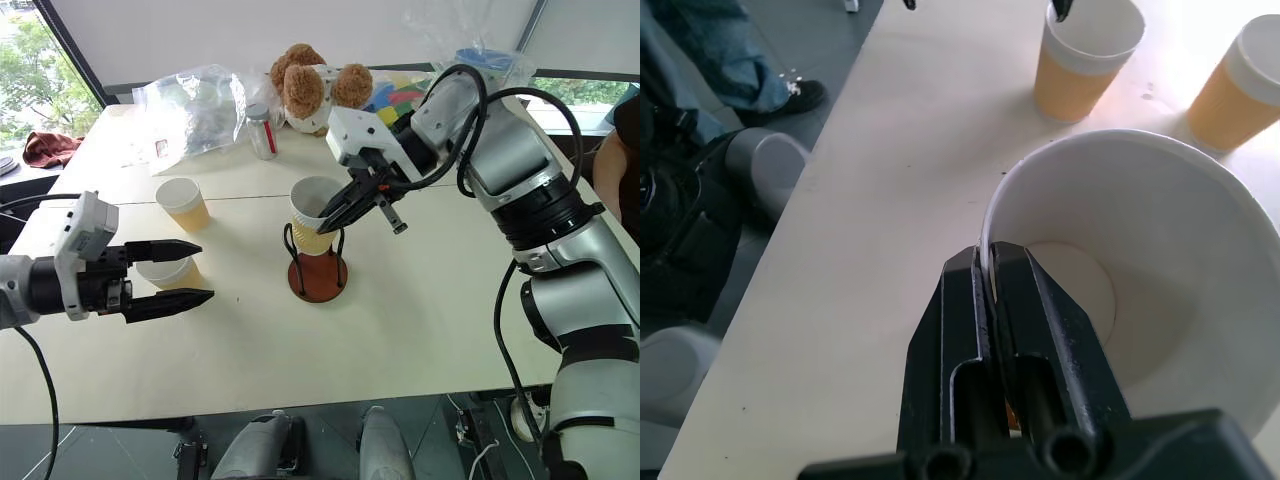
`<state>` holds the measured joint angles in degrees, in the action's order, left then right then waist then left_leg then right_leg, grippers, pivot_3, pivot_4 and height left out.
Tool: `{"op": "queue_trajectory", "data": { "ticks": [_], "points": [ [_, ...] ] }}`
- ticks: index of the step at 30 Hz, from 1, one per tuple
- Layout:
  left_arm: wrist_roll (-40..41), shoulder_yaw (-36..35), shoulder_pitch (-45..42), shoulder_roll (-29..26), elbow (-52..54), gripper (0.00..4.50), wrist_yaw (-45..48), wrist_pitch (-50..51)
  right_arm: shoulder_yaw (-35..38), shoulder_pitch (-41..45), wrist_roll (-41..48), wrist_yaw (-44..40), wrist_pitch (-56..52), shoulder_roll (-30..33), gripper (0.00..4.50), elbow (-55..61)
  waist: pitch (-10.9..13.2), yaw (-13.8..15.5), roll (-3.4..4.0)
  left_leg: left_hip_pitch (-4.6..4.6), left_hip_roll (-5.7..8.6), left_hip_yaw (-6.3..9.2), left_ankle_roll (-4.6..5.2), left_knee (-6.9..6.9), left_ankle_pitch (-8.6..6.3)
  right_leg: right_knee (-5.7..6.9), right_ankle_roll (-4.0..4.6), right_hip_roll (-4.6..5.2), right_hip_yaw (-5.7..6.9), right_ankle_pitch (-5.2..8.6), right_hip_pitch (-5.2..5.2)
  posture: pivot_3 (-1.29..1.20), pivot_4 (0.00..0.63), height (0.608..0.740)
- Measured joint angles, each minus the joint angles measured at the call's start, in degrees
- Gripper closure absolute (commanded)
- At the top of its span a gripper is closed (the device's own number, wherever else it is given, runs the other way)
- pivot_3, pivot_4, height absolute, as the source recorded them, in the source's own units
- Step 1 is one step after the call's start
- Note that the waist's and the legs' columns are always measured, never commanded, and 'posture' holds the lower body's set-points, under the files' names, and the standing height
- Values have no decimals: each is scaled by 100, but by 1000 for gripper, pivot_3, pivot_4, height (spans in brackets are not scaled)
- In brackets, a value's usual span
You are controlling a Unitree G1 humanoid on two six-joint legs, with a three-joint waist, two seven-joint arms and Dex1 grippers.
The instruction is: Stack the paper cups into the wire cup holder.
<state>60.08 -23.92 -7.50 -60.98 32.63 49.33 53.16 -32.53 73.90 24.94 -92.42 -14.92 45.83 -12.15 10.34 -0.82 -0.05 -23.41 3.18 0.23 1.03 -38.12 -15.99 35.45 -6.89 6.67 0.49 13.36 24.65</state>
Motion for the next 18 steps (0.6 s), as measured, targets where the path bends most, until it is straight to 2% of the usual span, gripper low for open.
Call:
{"op": "queue_trajectory", "data": {
  "ticks": [2, 5, 11, 15, 18],
  "points": [
    [23, 0, 1, 2, 4, 0, -41, 1, -62, 0, -49, 0, 88, -63, 4417, -102, 0, 1, 0, 0, 0, -1, 0, 0, 0, -1, 0, 0, 0, 0, 0, 0, 150, 740],
    [44, 0, 3, 2, 7, 0, -90, 1, -91, -2, -193, 0, 228, -192, 3586, -249, 0, -6, 0, 0, 0, 0, 0, 0, 0, 1, 0, -2, 0, 0, 1, 0, 150, 740],
    [56, 0, 3, 0, 7, 0, -101, 2, -93, -11, -329, 0, 295, -234, 753, -376, 0, -3, 0, 0, 0, 0, -1, 0, 0, 2, 0, -3, 0, 0, 1, 0, 150, 740],
    [-91, -6, 2, -126, -34, 0, -50, -40, 82, -10, -323, 0, 129, -244, 753, -457, 0, -4, 0, 0, 0, 0, -1, 0, 1, 2, 0, -4, 1, 0, 1, 0, 150, 740],
    [-570, -267, 39, -600, -430, 0, 238, -224, 765, 35, -36, 2, -531, -269, 753, -673, 1, 0, -1, -2, 0, -1, -2, 0, 1, 2, 1, -16, 1, 0, 2, 0, 150, 740]
  ]
}}
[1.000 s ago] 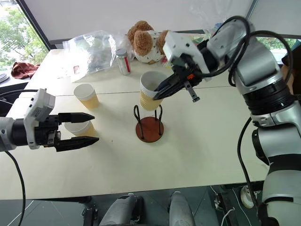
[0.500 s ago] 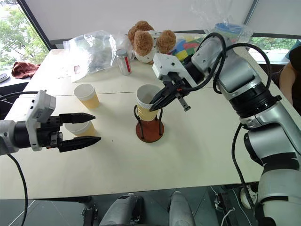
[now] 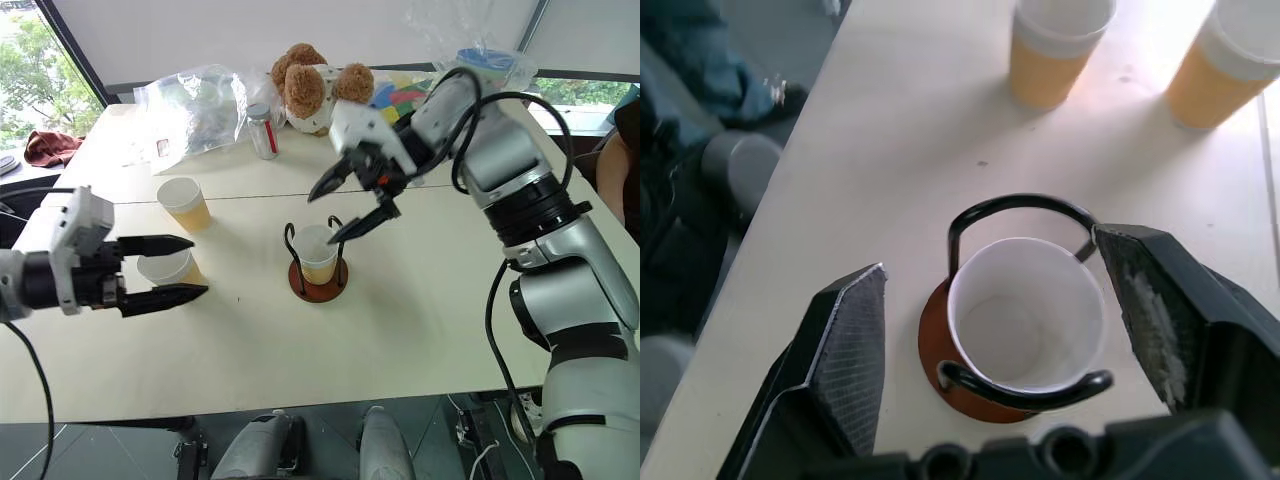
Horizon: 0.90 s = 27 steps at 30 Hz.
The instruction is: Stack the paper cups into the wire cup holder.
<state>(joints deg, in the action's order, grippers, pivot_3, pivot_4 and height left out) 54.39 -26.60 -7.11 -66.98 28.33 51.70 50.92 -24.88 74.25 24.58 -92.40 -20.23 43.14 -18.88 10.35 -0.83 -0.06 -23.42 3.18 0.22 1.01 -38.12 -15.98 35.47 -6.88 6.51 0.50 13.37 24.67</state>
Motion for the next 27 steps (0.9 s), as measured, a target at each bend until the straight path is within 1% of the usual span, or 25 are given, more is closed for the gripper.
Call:
{"op": "queue_trajectory", "data": {
  "ticks": [2, 4, 6, 8, 11, 15, 19, 22, 27],
  "points": [
    [-323, -311, 138, -387, -285, 0, 372, -104, 436, 15, 307, 3, -524, 17, 753, 58, 0, -2, 0, 0, -1, 0, 0, 5, 0, -3, 0, -1, 1, 0, 0, 0, 150, 740],
    [-646, -485, 279, -829, -621, 0, 970, -242, 866, -118, 700, 48, -1102, 41, 753, 398, 0, -5, 0, 0, -2, -2, 2, 12, -1, -8, 0, 0, 3, 0, 1, 0, 150, 740],
    [-918, -555, 301, -1330, -1101, 0, 1702, -435, 1266, -607, 1178, 199, -1676, 30, 753, 1107, -3, 2, -5, 0, -7, 1, 3, 13, -2, -11, 0, 0, 12, 0, -3, 0, 150, 740],
    [-1224, -587, 329, -1506, -1371, 0, 2103, -738, 1350, -1162, 1312, 403, -1921, 1, 753, 1610, -4, 5, -2, 1, -3, -4, 9, 11, -5, -13, 0, 8, 13, 0, -5, 0, 150, 740],
    [-1701, -419, 543, -1457, -1490, 0, 2458, -1257, 1342, -1753, 1298, 743, -2081, -85, 753, 2012, -1, -1, 2, -1, 0, -15, 16, 10, -8, -9, 0, 21, 11, 0, 0, 0, 150, 740],
    [-2412, 230, 489, -1020, -1630, 0, 2352, -2253, 1422, -2068, 1211, 1183, -2108, -104, 753, 2424, -2, 3, 1, 0, -4, -12, 17, 10, -9, 0, 0, 21, 11, 0, 2, 0, 150, 740],
    [-2681, 744, 400, -698, -1693, 0, 2317, -2656, 1469, -2378, 1202, 1509, -2281, -88, 753, 2714, -2, 9, -1, -2, -3, -12, 18, 8, -10, -2, -1, 24, 11, 0, 2, 0, 150, 740],
    [-2915, 1083, 175, -605, -1754, 0, 2316, -2932, 1576, -2489, 1236, 1720, -2417, -70, 753, 2911, -2, 15, -1, -2, -3, -11, 19, 7, -10, -2, -1, 24, 11, 0, 2, 0, 150, 740],
    [-3306, 1881, -508, -292, -2258, 0, 2377, -3337, 1739, -2547, 1314, 1959, -2585, -27, 753, 3121, -3, 11, -3, -2, -3, -11, 28, -1, -14, 6, -1, 16, 13, -1, 1, 0, 150, 740]
  ]
}}
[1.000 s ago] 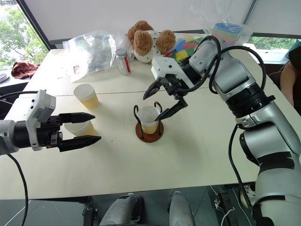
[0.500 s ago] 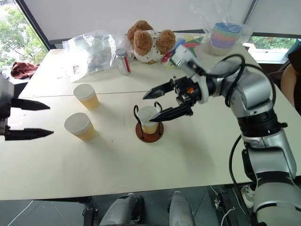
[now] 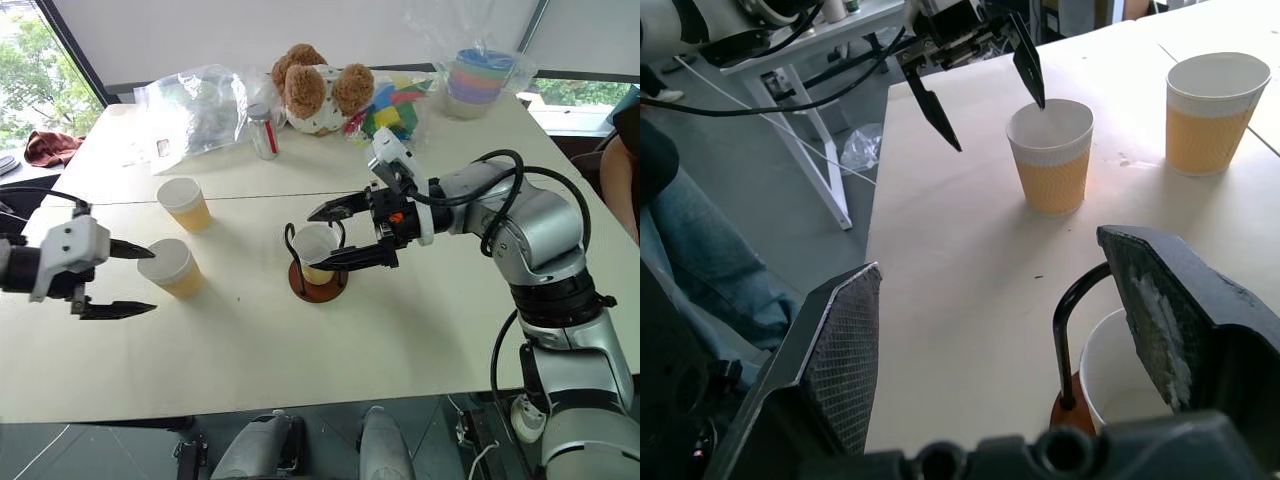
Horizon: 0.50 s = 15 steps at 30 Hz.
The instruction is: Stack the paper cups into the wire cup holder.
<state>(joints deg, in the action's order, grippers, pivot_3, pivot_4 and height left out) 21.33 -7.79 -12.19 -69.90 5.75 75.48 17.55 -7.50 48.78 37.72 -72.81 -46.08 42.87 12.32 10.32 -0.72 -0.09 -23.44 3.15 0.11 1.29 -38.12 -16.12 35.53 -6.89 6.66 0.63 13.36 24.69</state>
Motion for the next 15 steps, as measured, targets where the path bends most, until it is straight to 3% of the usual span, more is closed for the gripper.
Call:
{"op": "queue_trajectory", "data": {
  "ticks": [2, 5, 11, 12, 15],
  "points": [
    [-92, 199, -201, 31, -152, 0, 107, -79, 19, -5, 15, 59, -32, 3, 753, 10, 0, -3, 0, 0, 0, -1, 4, -2, -2, 2, 0, -3, 1, 0, 0, 0, 150, 740],
    [-233, 483, -487, 129, -412, 913, 277, -218, 100, -27, 29, 138, -70, 24, 689, 39, 0, -4, 0, 1, 0, -2, 8, -2, -4, 12, 0, -6, 4, 0, 1, 0, 150, 740],
    [-506, 913, -906, 305, -837, 4093, 587, -468, 127, -32, 58, 274, -109, 71, 689, 100, 1, -1, -2, 0, 1, -2, 21, -15, -10, 44, -1, -7, 6, 0, 1, 0, 150, 740],
    [-523, 919, -934, 307, -867, 4446, 617, -488, 128, -32, 71, 280, -109, 77, 689, 104, 1, -4, -2, 1, 1, -2, 21, -15, -10, 44, -1, -7, 6, 0, 1, 0, 150, 740],
    [-609, 933, -1083, 313, -967, 4446, 694, -570, 136, -35, 77, 320, -111, 93, 689, 108, 1, -3, -2, 1, 0, -2, 22, -15, -10, 46, -1, -8, 7, 0, 1, 0, 150, 740]
  ]
}}
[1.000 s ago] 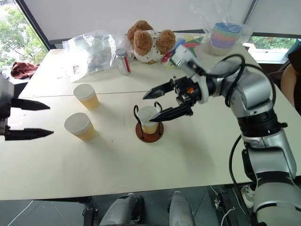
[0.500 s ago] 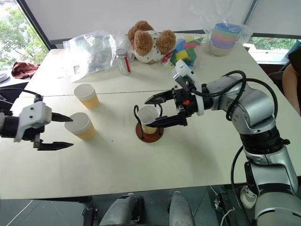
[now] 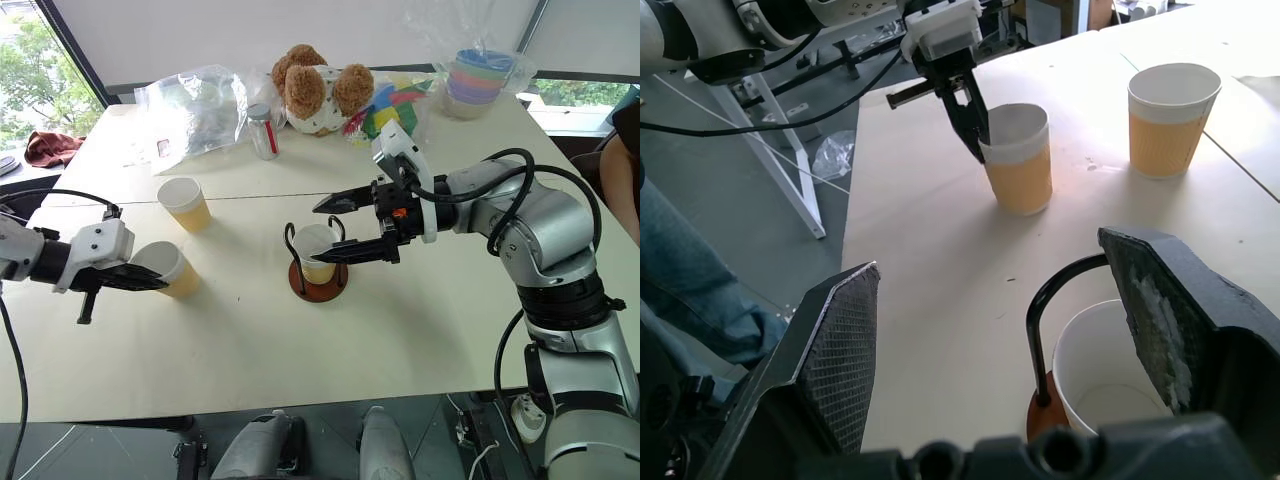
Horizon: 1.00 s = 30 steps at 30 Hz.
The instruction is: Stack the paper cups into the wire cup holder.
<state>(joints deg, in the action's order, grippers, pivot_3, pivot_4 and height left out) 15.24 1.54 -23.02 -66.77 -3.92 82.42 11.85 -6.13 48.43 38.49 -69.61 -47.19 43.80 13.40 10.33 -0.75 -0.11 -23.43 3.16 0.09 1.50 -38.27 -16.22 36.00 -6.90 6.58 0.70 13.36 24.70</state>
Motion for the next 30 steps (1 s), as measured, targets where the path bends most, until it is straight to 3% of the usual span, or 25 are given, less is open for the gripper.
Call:
{"op": "queue_trajectory", "data": {
  "ticks": [3, 7, 11, 15, 21, 30],
  "points": [
    [-123, 108, -252, 76, -81, 4446, 54, -90, 64, -30, 6, 80, -31, 14, 689, 15, 0, 15, 0, 0, 0, 1, 0, -2, 0, 3, 0, -1, 1, 0, -1, 0, 150, 740],
    [-265, 394, -1250, 267, -325, 4446, 264, -143, 226, -117, -11, 276, -49, 122, 689, 22, 6, 38, -16, -8, 0, 8, 3, -25, -1, 7, 0, -4, 11, 0, -6, 0, 150, 740],
    [-142, 973, -3749, 765, -999, 4446, 851, 200, 601, -464, -181, 543, -65, 687, 689, -20, 8, 147, -22, -30, 1, 13, 30, -92, -16, 10, -4, -9, 25, 2, -22, 0, 150, 740],
    [713, 1842, -5314, 1227, -1540, 4446, 985, 553, 959, -1070, -209, 785, -179, 970, 689, 206, 3, 134, -19, -23, 8, -2, 52, -98, -29, 11, -25, 7, 20, 14, -28, 0, 150, 740],
    [2045, 3324, -6035, 2120, -2239, 4446, 989, 556, 1780, -2243, 137, 1441, -719, 1049, 689, 1166, 6, 110, -17, -27, 5, 7, 53, -91, -29, 17, -36, 6, 15, 22, -18, 0, 150, 740],
    [2396, 4821, -6433, 2463, -3022, 4446, 989, -716, 2548, -2807, 688, 2197, -1178, 1051, 689, 1883, 7, 19, -18, -20, 5, 5, 52, -94, -29, 13, -36, 7, 9, 22, -19, 0, 150, 740]
  ]
}}
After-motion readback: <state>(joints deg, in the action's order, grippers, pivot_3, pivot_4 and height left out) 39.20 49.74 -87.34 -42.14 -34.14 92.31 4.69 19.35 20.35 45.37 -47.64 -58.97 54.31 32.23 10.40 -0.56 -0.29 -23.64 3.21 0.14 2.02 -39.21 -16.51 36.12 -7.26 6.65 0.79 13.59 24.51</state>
